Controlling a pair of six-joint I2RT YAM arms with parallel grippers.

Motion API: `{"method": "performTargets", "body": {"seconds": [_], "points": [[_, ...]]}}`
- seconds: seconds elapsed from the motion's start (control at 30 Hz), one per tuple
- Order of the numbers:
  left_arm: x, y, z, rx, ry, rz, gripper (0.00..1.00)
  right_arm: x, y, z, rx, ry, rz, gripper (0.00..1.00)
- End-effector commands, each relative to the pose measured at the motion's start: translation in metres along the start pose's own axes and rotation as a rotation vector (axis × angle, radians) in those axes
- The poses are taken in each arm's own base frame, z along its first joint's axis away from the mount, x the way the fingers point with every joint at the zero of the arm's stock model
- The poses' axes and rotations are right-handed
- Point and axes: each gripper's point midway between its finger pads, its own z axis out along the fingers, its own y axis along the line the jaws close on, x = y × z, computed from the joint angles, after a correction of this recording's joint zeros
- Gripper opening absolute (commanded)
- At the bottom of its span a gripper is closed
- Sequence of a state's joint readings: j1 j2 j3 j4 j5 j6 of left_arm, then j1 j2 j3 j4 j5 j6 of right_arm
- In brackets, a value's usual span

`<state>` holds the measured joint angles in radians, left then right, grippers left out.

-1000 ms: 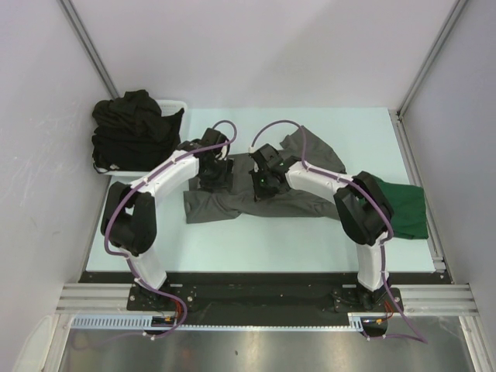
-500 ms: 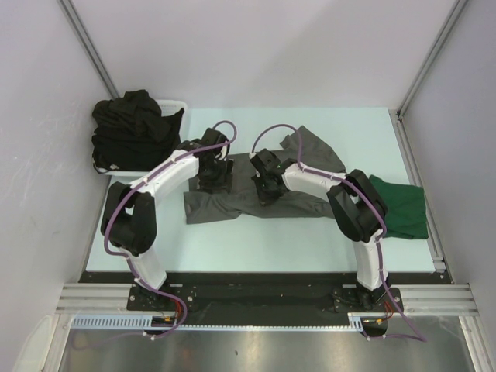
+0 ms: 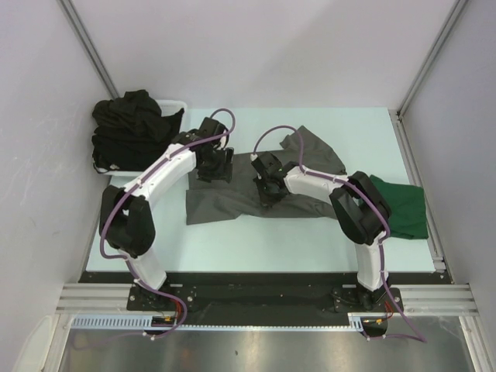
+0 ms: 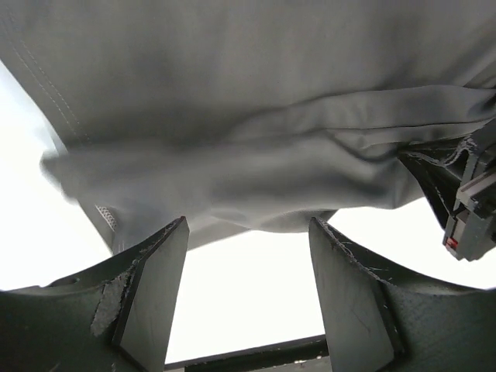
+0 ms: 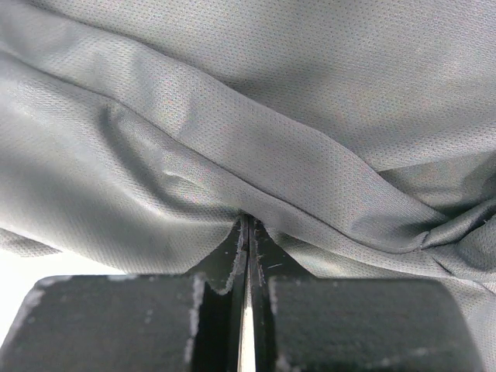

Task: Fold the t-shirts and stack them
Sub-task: Fold the flattened tshirt in 1/3 of the way

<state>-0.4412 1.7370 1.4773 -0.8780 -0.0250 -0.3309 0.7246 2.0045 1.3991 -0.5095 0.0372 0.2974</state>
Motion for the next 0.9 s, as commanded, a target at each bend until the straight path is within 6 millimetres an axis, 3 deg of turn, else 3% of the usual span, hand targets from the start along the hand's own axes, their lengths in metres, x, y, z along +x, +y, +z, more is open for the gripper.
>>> {"method": "performTargets", "body": {"seconds": [0.0, 0.27, 0.63, 0.87], "points": [[-0.019, 0.003, -0.029, -0.001, -0.087, 0.01, 0.69, 0.018, -0.013, -0.006, 0.053, 0.042, -0.011, 0.0], [-0.016, 0.01, -0.03, -0.006, -0.082, -0.006, 0.69, 0.013, -0.016, -0.013, 0.06, 0.025, -0.013, 0.0], [0.017, 0.011, -0.002, 0.014, -0.02, -0.03, 0.68, -0.063, -0.027, -0.064, 0.077, -0.165, 0.023, 0.0], [0.012, 0.01, -0.005, 0.014, -0.033, -0.021, 0.68, -0.077, -0.05, -0.079, 0.112, -0.195, 0.04, 0.0]]}}
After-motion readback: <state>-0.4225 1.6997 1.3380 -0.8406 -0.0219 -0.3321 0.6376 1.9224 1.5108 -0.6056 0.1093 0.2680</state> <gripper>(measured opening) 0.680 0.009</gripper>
